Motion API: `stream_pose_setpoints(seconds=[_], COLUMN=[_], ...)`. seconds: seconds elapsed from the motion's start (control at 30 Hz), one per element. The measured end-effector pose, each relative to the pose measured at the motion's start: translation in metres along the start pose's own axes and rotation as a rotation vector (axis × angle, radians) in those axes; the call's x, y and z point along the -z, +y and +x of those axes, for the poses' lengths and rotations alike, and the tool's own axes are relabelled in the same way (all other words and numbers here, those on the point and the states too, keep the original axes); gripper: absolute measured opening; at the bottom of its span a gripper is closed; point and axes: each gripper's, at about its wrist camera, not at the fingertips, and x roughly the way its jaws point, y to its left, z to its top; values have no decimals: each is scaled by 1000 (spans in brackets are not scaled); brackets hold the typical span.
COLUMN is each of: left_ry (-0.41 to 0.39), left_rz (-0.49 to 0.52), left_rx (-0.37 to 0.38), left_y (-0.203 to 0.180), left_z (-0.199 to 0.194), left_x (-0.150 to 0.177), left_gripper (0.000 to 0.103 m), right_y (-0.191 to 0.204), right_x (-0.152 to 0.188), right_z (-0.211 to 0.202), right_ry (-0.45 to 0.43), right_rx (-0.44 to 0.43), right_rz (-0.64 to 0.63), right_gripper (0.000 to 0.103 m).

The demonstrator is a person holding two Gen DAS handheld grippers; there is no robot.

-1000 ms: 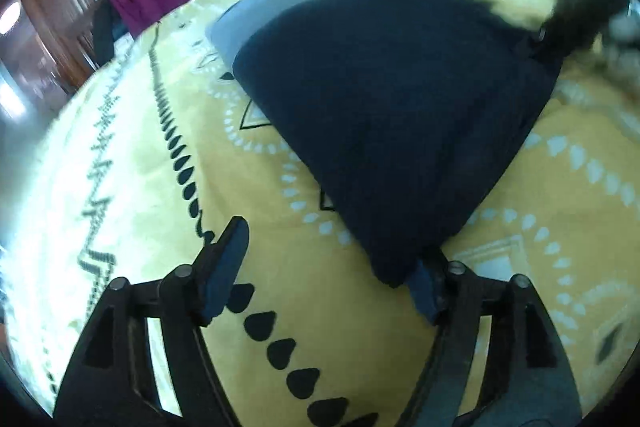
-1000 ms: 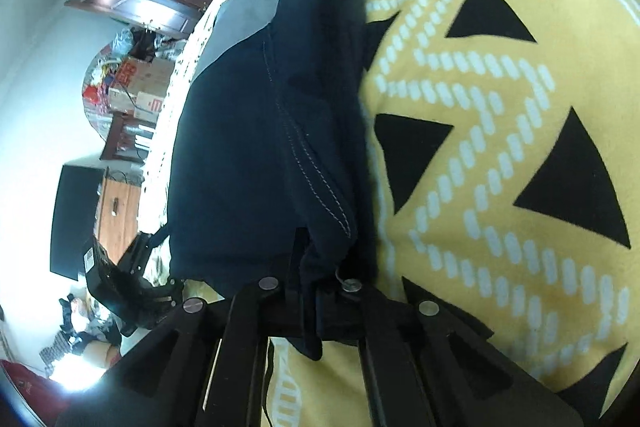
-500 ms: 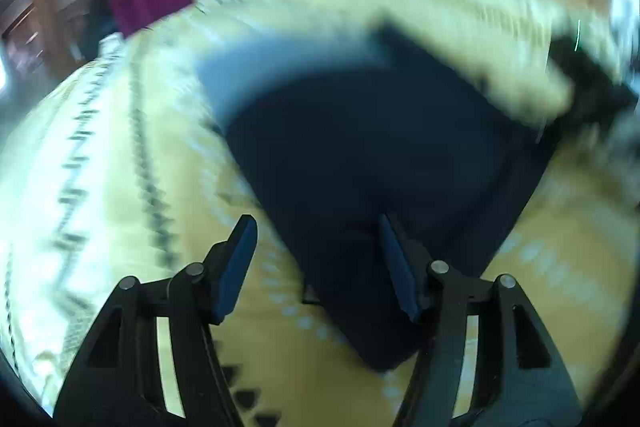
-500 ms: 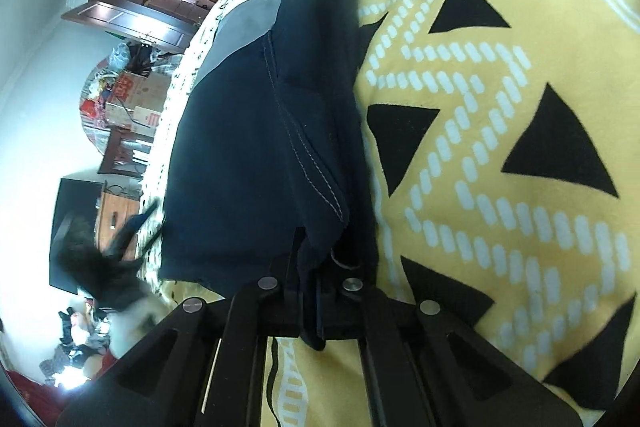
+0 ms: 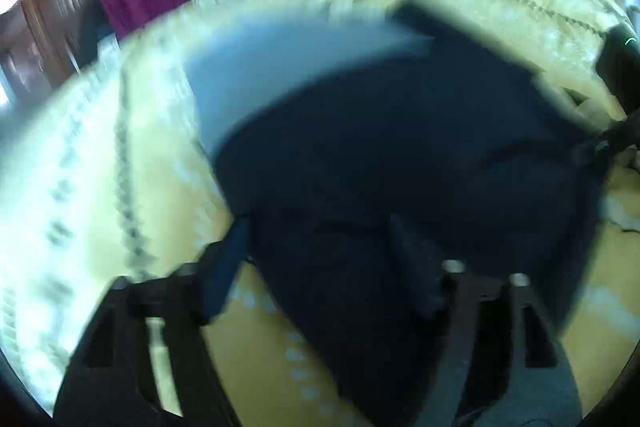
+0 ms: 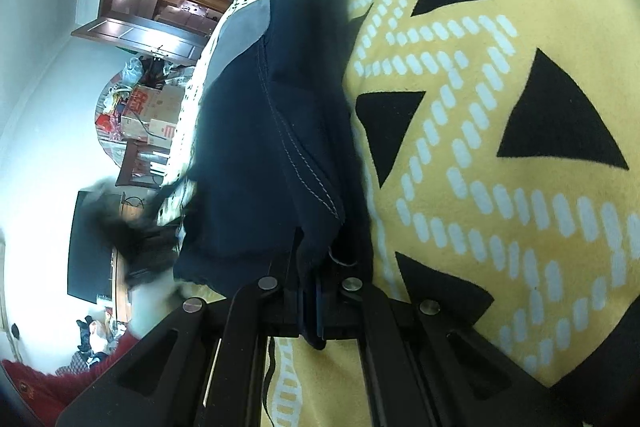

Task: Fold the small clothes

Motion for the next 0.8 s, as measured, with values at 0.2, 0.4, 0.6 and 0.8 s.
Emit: stream_pose_setpoints(seconds=[0.2,0.4,0.6,0.8], left_ry=[-54,-120,17,-72], left_rz=[-79,-52,-42,-123], left_rx=[84,-10,-72,50], left_y=[16,31,45,43], left_z=[-27,1,60,-1], left_x=[-21,-82,-72,-48], left_gripper=[70,72,99,80], right_y=[-4,-5,-7,-7], right_x=[8,13,15,16], right_z=[-4,-6,-6,-9], right_ry=[-36,-41,-47,-50], right_rx=[-21,-29,-40,-38], right_rz=[-26,-28,-40,-43], right_gripper=[0,0,0,0])
